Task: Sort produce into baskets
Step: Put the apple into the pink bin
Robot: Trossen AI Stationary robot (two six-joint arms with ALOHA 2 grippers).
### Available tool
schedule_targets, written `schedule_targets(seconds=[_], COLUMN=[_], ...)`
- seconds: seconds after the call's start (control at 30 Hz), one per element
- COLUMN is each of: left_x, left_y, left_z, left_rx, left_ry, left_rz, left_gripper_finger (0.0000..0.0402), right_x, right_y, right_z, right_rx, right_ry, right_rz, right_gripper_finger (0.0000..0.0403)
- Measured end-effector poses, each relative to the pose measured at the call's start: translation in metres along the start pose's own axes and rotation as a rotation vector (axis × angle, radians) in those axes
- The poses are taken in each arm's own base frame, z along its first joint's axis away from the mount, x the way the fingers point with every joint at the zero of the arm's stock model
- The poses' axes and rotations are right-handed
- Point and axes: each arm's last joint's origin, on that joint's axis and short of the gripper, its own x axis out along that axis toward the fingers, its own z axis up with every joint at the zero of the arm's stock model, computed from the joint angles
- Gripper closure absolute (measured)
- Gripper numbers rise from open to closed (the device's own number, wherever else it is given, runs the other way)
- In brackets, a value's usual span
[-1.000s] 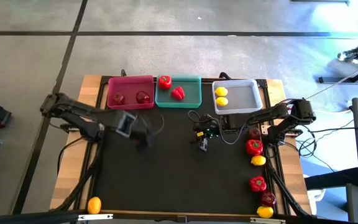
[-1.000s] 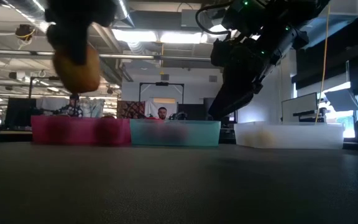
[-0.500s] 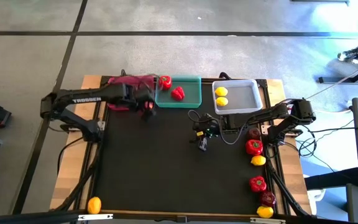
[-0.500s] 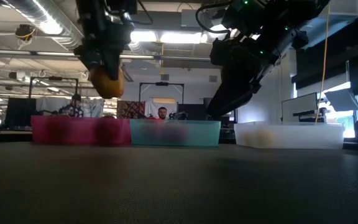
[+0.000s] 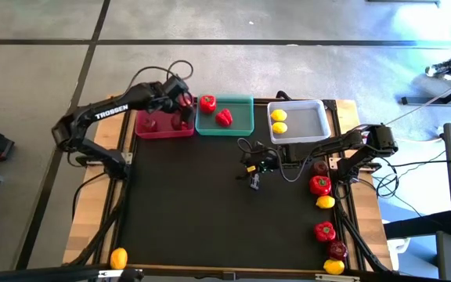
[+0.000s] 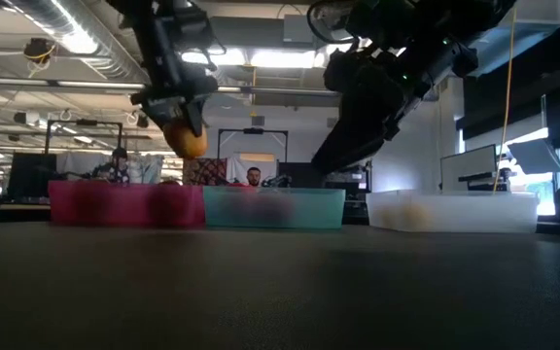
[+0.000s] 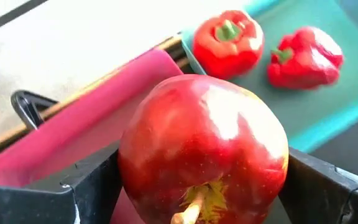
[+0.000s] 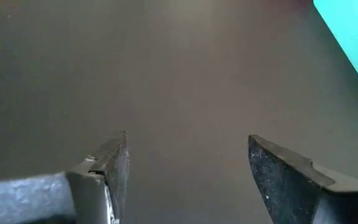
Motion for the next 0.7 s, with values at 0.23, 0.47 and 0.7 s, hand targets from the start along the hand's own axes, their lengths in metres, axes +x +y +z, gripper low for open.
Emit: schedule_targets(seconds=[0.23, 0.47, 0.7], left_x=[0.046, 0.094, 0.124], left_y=[0.009, 0.013, 0.008], left_z=[0.01, 0.009, 0.007], left_rx=[-0.023, -0.003, 0.013], left_ry=[0.063, 0.157, 0.178], left_rz=[0.057, 0.102, 0.108], left_gripper_finger=[0.0049, 0.0049, 0.0036], right_x=[0.0, 0.0, 0.0], right_y=[0.0, 0.0, 0.0], right_z=[0.001, 0.001, 0.001], right_rx=[-0.001, -0.009, -0.001], right_ry=[-0.01, -0.014, -0.013], right_rz=[0.002, 0.003, 0.003], right_gripper_finger=[0.0143, 0.0143, 0.0143])
